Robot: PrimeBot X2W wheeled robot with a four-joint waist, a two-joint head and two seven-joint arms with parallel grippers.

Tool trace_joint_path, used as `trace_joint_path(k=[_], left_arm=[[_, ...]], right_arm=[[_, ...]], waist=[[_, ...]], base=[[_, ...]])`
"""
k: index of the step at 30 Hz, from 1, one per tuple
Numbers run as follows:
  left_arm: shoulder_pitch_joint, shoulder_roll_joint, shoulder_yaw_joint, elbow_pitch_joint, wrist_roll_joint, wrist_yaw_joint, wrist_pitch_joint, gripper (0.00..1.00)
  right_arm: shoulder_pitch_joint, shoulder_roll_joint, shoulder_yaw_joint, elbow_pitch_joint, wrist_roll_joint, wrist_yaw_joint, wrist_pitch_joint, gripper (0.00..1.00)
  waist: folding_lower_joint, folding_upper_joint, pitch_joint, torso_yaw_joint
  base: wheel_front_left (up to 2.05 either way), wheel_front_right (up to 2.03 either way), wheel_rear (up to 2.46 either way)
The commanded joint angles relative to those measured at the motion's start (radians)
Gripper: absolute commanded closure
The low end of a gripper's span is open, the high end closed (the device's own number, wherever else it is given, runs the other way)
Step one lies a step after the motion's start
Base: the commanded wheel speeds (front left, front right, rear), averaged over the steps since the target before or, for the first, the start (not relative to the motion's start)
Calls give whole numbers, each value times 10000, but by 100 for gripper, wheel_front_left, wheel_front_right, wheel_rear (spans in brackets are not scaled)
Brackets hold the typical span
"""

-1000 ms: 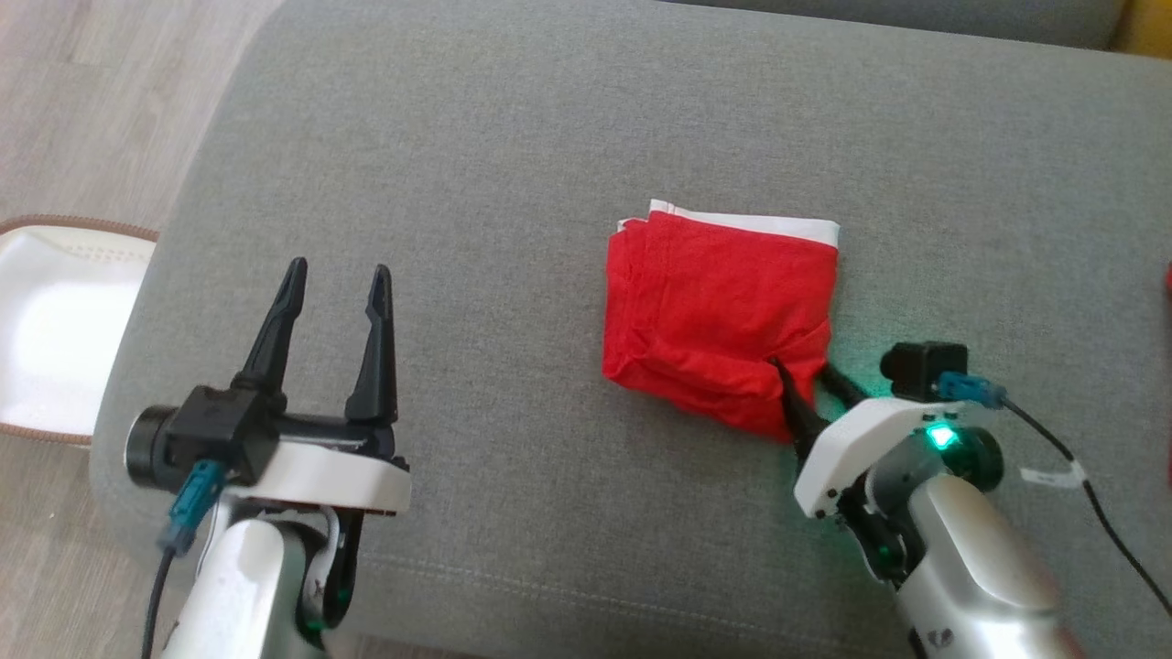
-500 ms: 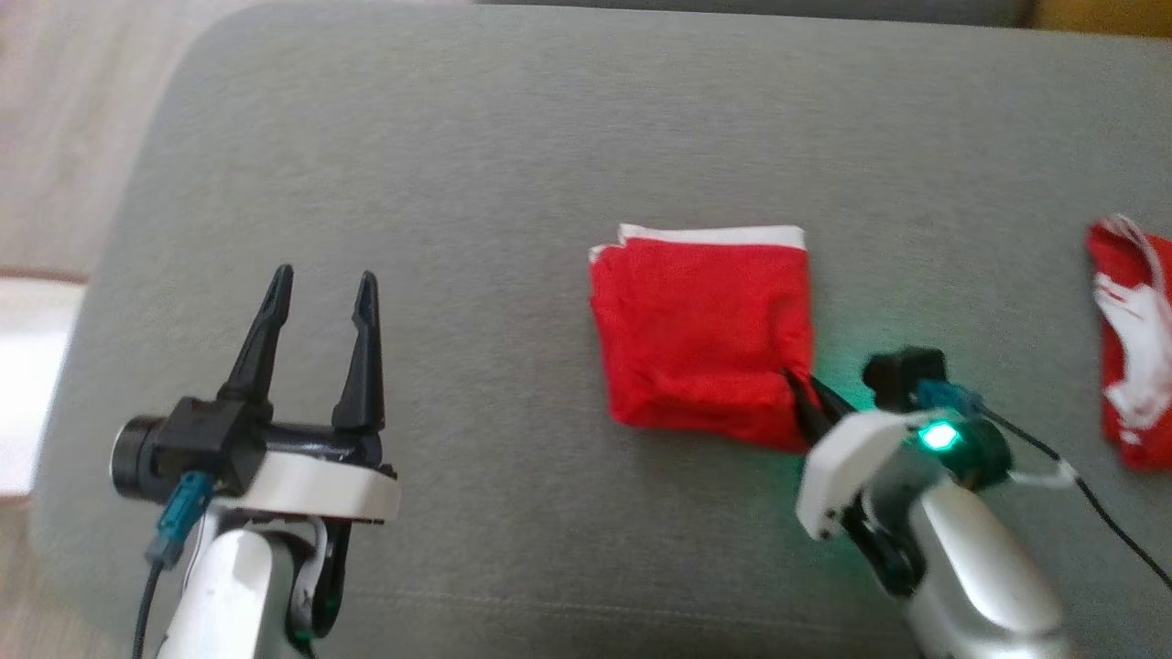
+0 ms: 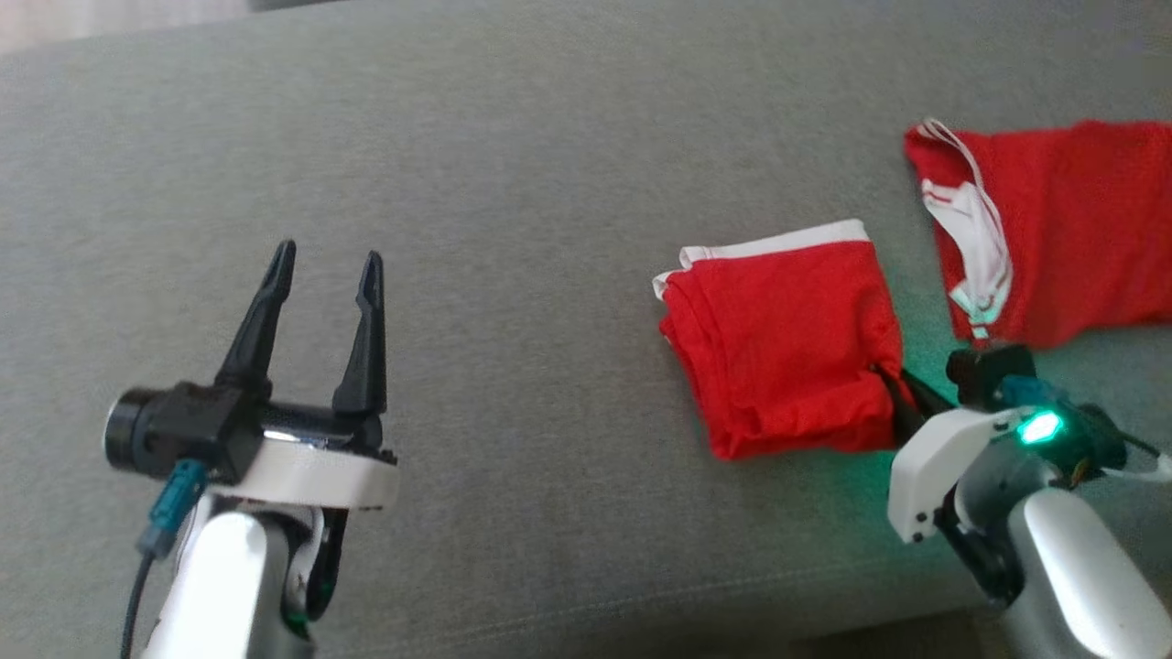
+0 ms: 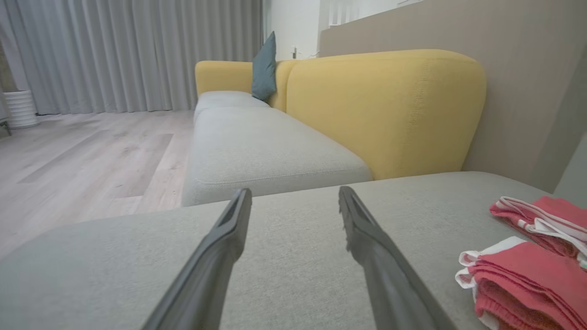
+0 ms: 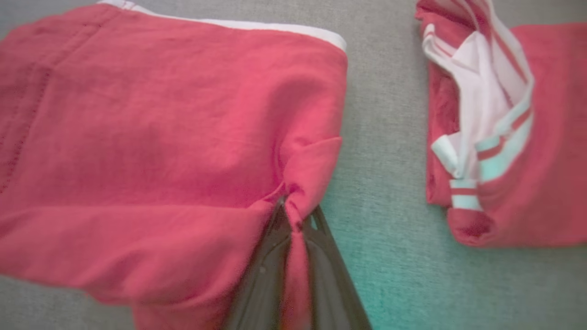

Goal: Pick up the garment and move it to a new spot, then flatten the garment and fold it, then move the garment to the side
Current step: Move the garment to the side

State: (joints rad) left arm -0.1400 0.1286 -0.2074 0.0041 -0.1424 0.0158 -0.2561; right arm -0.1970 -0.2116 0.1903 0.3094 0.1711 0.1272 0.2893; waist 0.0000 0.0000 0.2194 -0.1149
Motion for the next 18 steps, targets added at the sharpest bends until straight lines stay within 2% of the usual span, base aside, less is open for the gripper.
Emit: trace_joint_path(k=[1, 9, 14, 18], left_arm=[[-470, 214, 371, -355, 61, -51, -56, 0], [-917, 343, 348, -534, 128, -100, -57, 0], [-1291, 434, 286, -664, 166, -198, -57, 0], [-1540, 501, 262, -710, 166, -268, -57, 0]], right_arm=[[-406, -303, 198, -411, -131, 35, -26, 100], [-2187, -1721, 85, -736, -384, 35, -113, 100], [-2916, -2530, -586, -602, -404, 35, 64, 100], [-3063, -2805, -1355, -269, -418, 35, 171, 100]], waist=[[0, 0, 363, -380], [0, 0, 1226, -916], [0, 0, 1791, -1052], [0, 0, 2114, -1176]], base=[[0, 0, 0], [0, 0, 0], [0, 0, 0], [0, 0, 0]])
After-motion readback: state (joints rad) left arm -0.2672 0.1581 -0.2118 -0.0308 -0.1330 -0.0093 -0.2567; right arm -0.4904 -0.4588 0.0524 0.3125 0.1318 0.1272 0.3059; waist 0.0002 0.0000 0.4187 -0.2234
